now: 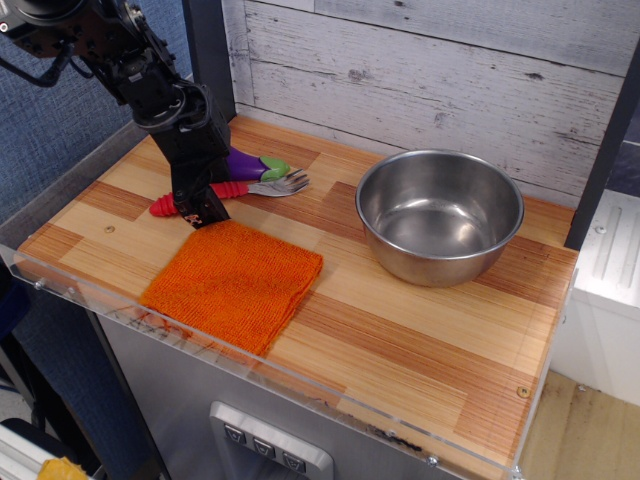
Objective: Move red fork directly below the eggplant.
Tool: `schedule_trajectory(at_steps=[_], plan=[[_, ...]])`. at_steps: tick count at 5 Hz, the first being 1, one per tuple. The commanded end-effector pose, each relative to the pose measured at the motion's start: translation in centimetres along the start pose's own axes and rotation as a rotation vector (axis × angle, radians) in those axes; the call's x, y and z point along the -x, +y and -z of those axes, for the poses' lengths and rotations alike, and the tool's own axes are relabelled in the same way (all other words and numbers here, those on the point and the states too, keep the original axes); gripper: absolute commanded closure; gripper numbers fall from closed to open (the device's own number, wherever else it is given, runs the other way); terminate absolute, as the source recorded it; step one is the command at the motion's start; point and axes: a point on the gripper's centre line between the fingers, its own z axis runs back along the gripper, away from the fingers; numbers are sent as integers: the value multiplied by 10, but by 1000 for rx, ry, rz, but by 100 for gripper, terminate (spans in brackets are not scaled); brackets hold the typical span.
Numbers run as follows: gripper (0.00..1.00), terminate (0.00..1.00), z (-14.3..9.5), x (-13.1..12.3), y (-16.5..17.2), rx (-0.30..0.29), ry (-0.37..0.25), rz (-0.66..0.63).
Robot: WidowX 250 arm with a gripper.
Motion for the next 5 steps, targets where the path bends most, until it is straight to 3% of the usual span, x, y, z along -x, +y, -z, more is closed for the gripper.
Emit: schedule_trajectory(at_steps=[1, 3, 4, 5], plan=[[0, 0, -82, -26, 24, -181, -88, 53], [0, 0, -146, -39, 37, -344, -121, 56], [0, 0, -168, -41, 38, -402, -124, 33], [0, 100, -170, -43, 38, -420, -158, 60]])
